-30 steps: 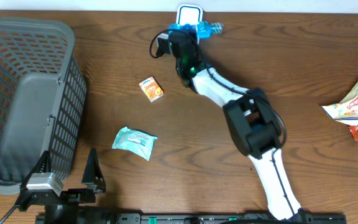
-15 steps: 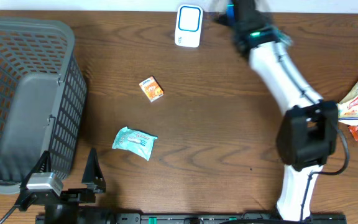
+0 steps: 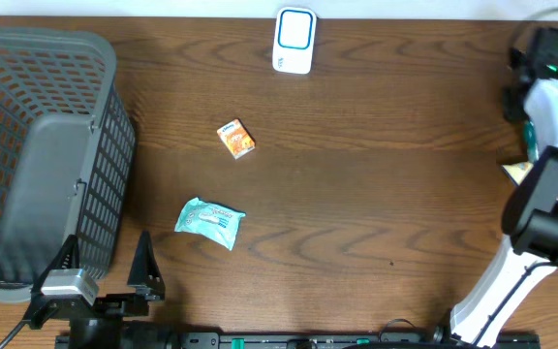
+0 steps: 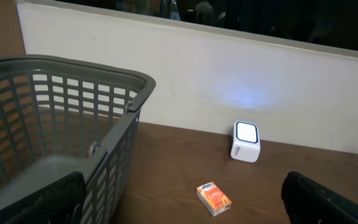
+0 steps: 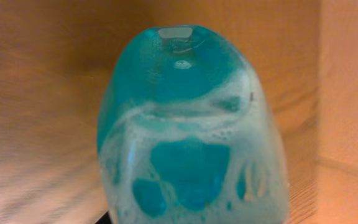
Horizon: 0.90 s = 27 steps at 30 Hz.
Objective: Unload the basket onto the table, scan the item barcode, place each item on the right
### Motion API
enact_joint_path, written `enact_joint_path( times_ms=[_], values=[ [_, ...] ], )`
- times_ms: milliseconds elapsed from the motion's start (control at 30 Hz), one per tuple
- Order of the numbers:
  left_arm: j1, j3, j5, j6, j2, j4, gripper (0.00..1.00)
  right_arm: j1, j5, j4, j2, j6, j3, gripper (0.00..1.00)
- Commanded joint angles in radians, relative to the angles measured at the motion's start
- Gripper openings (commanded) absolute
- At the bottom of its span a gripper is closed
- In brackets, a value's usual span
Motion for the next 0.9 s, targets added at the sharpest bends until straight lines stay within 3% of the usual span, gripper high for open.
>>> enact_joint_path(
  times_ms=[0,167,333,367,400,433,767,867],
  values=[
    [-0.004,0.0,-0.006,0.016,-0.002,0.007,0.98,-0.085,-0.096,0.011,0.002,0.147,-0.057,0.09],
    [-0.004,0.0,-0.006,0.016,-0.002,0.007,0.98,-0.143,-0.097,0.005,0.002,0.208,-0.092,0.09],
    [-0.004,0.0,-0.006,0.016,-0.002,0.007,0.98,-0.169,-0.097,-0.016,0.002,0.25,-0.092,0.25],
    [-0.004,0.0,-0.006,0.016,-0.002,0.007,0.98,-0.169,-0.097,-0.019,0.002,0.25,-0.092,0.48],
    [-0.004,0.0,-0.006,0.016,-0.002,0.007,0.98,-0.167,-0.097,-0.023,0.001,0.25,-0.092,0.81],
    [-0.004,0.0,-0.006,0.016,-0.002,0.007,0.98,-0.164,-0.097,-0.029,0.0,0.249,-0.092,0.99],
    [-0.004,0.0,-0.005,0.016,-0.002,0.006,0.98,-0.093,-0.113,-0.068,-0.089,0.249,-0.085,0.99],
    [-0.004,0.0,-0.005,0.016,-0.002,0.006,0.98,-0.035,-0.269,-0.068,-0.17,0.25,-0.085,0.99]
  ],
)
